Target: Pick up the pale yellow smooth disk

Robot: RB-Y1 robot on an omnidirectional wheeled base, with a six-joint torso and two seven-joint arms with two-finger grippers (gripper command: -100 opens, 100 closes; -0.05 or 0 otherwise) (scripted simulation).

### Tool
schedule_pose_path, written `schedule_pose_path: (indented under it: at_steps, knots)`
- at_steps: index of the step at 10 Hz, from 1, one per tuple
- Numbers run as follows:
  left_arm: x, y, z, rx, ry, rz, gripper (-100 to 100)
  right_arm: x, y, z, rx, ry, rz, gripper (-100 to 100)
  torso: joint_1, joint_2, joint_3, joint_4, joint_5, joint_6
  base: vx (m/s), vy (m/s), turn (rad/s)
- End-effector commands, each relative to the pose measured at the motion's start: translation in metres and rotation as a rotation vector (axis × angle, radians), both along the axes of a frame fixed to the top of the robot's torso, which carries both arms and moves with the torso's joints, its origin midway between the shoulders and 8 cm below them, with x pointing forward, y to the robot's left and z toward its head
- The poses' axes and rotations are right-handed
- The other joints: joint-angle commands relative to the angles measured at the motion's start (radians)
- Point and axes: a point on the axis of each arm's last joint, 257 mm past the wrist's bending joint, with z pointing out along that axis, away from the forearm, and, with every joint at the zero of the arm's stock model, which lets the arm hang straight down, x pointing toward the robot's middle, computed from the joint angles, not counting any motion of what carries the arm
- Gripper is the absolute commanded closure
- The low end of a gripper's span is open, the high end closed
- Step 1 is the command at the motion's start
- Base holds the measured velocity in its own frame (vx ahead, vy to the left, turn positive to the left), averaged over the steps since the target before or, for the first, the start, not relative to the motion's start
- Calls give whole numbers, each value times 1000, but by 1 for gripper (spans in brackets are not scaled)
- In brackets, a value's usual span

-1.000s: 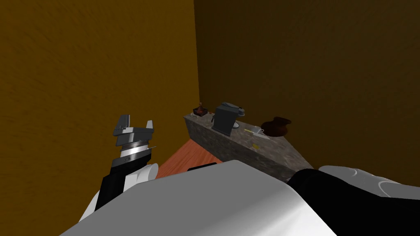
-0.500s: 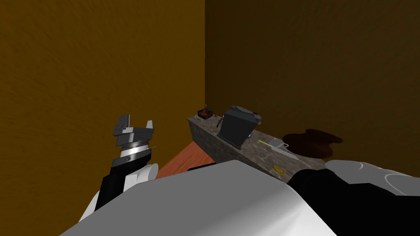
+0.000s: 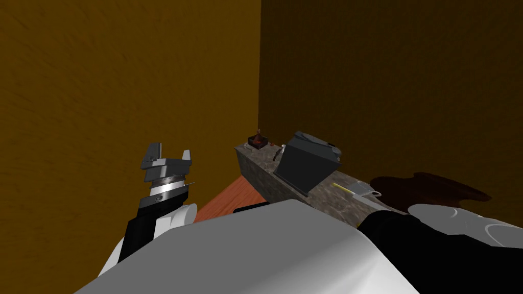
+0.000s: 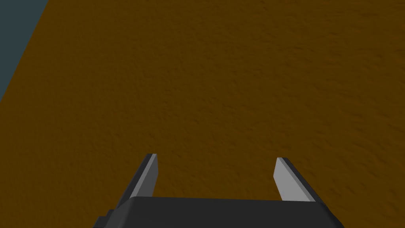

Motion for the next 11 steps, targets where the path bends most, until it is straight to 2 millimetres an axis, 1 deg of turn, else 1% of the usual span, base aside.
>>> schedule_pose_path:
  at_steps: [1,2,3,4,8,9,10,11]
  knots:
    - [0,0,0,0,0,0,0,-9,5,-10,1,-2,-10,-100,0,0,0,0,0,0,9,-37,65]
    - [0,0,0,0,0,0,0,-15,8,-16,3,-3,-16,-100,0,1,0,0,0,0,-6,-34,80]
    - [0,0,0,0,0,0,0,-12,5,-12,2,-2,-13,-100,0,2,1,0,0,0,-9,-8,25]
    - [0,0,0,0,0,0,0,-13,5,-12,2,-2,-13,100,1,2,1,0,0,0,0,0,0]
    - [0,0,0,0,0,0,0,-13,5,-13,3,-1,-14,100,1,1,1,0,0,0,0,0,0]
    - [0,0,0,0,0,0,0,-13,5,-13,3,-1,-13,0,1,1,1,0,0,0,0,0,0]
    - [0,0,0,0,0,0,0,-4,2,-4,0,0,-4,100,1,1,1,0,0,0,1,15,-92]
    - [0,0,0,0,0,0,0,2,0,2,-1,1,2,100,2,1,1,0,1,0,-2,33,-110]
